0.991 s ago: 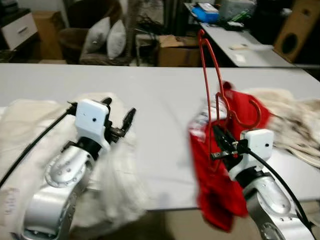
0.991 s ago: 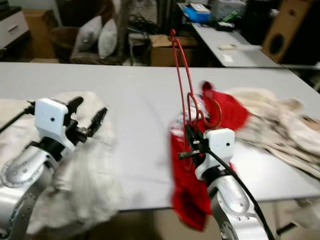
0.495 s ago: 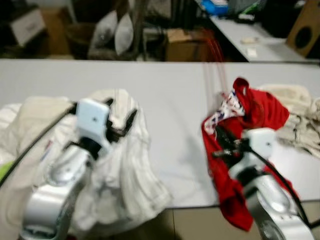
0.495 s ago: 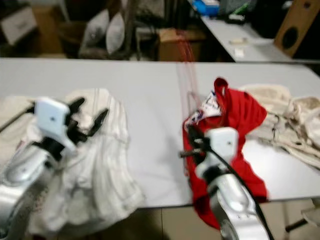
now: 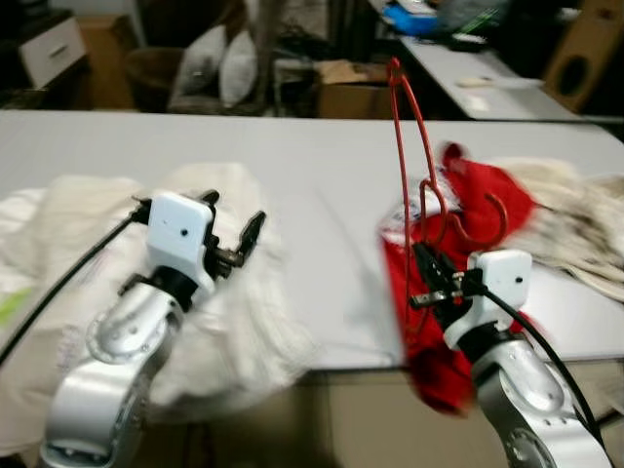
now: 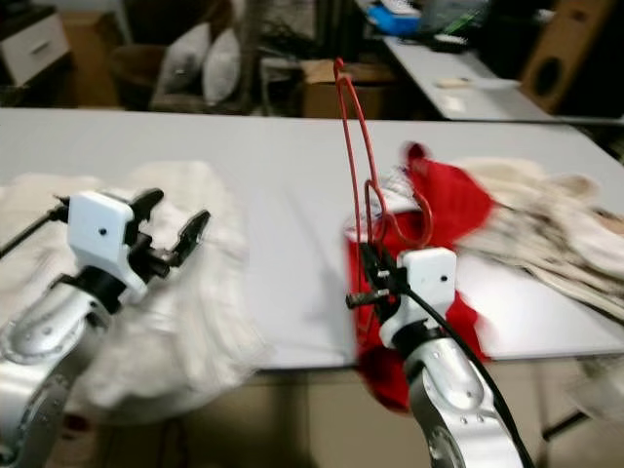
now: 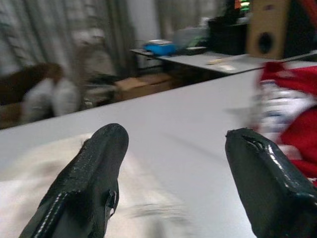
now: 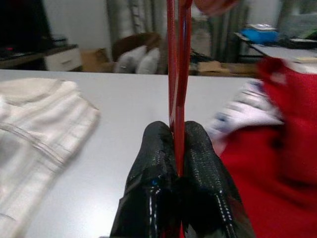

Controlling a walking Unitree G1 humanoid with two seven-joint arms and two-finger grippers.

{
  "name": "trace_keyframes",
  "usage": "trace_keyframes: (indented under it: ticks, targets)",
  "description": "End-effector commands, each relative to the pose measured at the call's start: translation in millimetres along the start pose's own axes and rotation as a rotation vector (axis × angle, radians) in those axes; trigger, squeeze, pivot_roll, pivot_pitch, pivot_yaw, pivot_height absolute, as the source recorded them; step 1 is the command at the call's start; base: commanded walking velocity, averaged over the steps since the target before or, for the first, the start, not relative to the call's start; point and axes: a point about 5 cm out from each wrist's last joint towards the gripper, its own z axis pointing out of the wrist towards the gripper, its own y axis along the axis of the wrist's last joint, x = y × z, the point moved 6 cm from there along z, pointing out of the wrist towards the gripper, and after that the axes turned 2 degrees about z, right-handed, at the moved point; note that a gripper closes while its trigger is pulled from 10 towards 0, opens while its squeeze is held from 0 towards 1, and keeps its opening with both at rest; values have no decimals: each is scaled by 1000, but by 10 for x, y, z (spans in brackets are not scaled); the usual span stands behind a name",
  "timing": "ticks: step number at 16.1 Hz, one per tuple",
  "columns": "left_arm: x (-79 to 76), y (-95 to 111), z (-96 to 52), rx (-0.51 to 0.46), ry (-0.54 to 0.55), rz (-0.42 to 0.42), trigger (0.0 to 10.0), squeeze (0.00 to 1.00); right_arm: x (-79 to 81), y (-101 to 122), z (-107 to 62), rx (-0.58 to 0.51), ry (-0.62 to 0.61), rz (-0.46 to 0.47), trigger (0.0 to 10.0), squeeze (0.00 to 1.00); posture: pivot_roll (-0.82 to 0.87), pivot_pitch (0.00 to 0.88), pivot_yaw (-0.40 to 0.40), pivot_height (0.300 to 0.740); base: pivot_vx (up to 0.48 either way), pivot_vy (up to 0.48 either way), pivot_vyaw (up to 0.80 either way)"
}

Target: Hang hanger

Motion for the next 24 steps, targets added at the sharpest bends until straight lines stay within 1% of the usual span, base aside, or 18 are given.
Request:
trace_keyframes:
  ticks: [1, 8, 9, 10, 12, 14, 16, 18, 19, 20, 24]
  targets:
    - [17, 22, -9, -2, -2, 11, 10000, 0, -21, 35, -6, -12, -8, 0, 10000, 0, 64, 0, -10, 740, 0, 480, 0]
    - [41, 9, 2, 6, -4, 17, 10000, 0, -38, 22, -14, -9, -16, -2, 10000, 0, 59, 0, -4, 740, 0, 480, 0]
    - [48, 33, -1, -3, -1, 47, 10000, 0, -41, 22, -18, -9, -17, -2, 10000, 0, 60, 0, -5, 740, 0, 0, 0]
    - [52, 39, -1, -3, 1, 63, 10000, 0, -43, 23, -19, -9, -17, -2, 10000, 0, 60, 0, -6, 740, 0, -480, 0]
    - [43, 21, 2, 4, -1, 44, 10000, 0, -44, 24, -21, -8, -17, -3, 10000, 0, 60, 0, -7, 740, 0, -480, 0]
    - [38, 13, -2, 5, -3, 30, 10000, 0, -44, 20, -26, -7, -18, -2, 10000, 0, 59, 0, -7, 740, 0, -159, 0]
    - [37, 15, -11, 5, -3, 55, 10000, 0, -40, 11, -34, -3, -17, -2, 10000, 0, 55, 0, -6, 740, 0, -212, 0]
    - [24, -2, -17, 12, -6, 50, 10000, 0, -44, 8, -43, -2, -18, -2, 10000, 0, 55, 0, -6, 740, 0, -452, 0]
    - [34, -20, -19, 16, 1, 24, 10000, 0, -46, 6, -47, -1, -20, -2, 10000, 0, 53, 0, -6, 740, 0, 0, 0]
    - [53, -47, -24, 27, 6, 11, 10000, 0, -49, 4, -53, 1, -21, -4, 10000, 0, 52, 0, -7, 740, 0, 480, 0]
    - [71, -66, -54, 31, 6, 16, 10000, 0, -48, 2, -38, 2, -15, -7, 10000, 0, 59, 0, -15, 740, 0, 480, 0]
